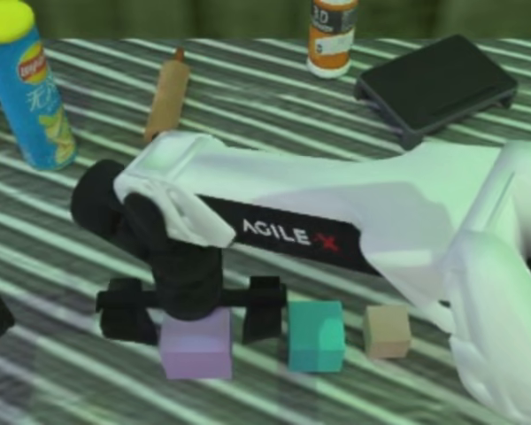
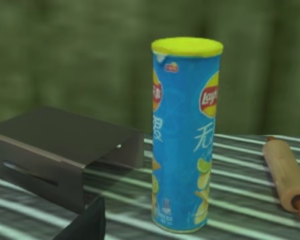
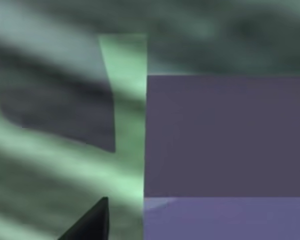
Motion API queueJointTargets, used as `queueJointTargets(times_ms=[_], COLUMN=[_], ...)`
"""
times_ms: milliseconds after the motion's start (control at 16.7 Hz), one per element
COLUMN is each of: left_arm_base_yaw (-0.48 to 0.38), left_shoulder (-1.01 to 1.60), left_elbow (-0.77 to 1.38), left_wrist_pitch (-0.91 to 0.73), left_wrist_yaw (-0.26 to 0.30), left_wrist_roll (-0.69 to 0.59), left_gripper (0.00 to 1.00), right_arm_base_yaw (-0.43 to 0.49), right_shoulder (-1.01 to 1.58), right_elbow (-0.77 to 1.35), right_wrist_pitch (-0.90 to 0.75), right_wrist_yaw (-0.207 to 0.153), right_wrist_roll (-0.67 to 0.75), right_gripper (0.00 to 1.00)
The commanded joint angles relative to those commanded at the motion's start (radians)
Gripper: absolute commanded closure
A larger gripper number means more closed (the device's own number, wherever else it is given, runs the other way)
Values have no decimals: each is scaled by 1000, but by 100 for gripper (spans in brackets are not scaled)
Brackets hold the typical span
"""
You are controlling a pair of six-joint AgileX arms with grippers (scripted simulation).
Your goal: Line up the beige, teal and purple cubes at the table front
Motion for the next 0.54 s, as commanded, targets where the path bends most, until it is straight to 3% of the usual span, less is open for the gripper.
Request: queueJointTargets(times_ms=[540], left_arm_base_yaw=[0], left_shoulder=[0], left_elbow=[0], left_wrist_pitch=[0], left_wrist_yaw=[0], left_wrist_roll=[0], left_gripper=[0], right_arm_base_yaw=[8], right_shoulder=[-23], right_elbow=[220], right_wrist_pitch=[-243], right_wrist_yaw=[1], right_wrist_roll=[-2], right_gripper=[0])
